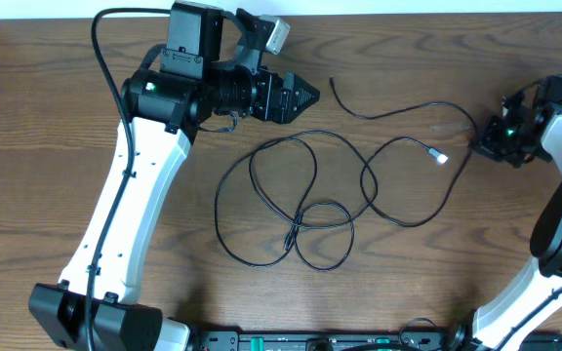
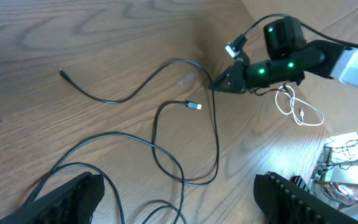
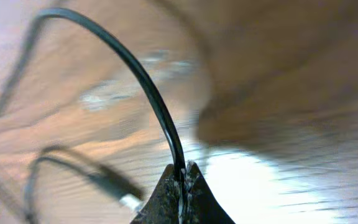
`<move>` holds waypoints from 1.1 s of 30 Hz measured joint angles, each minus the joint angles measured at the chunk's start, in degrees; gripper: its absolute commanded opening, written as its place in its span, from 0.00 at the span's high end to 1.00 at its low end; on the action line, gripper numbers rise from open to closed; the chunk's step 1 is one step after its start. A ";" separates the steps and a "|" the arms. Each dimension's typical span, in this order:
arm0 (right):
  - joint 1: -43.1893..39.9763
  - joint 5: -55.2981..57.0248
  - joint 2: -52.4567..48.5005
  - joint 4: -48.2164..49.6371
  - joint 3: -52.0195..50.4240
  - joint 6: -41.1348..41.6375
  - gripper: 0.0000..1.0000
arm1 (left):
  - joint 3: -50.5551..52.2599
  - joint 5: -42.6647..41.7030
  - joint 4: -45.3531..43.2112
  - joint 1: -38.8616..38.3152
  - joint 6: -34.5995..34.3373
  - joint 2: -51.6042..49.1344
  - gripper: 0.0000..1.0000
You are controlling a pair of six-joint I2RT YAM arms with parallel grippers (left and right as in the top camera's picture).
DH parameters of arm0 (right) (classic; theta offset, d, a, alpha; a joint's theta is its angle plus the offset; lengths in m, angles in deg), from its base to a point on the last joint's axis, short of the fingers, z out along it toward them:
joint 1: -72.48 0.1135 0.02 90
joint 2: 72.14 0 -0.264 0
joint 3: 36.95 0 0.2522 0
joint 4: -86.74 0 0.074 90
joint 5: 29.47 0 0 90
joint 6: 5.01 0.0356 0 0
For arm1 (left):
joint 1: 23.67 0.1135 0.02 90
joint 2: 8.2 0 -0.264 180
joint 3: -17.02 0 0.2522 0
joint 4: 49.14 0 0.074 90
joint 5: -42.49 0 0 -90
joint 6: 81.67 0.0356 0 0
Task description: Untangle cables
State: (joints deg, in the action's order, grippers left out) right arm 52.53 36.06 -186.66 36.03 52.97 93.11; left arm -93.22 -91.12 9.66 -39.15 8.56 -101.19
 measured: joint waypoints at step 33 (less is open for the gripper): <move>-1.42 14.80 41.03 -7.54 13.75 0.39 0.99 | 0.00 0.00 1.03 0.00 0.00 0.00 0.18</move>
State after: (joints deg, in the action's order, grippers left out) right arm 51.11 50.85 -145.63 28.49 66.72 93.50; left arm -93.22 -91.12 10.69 -39.15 8.56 -101.19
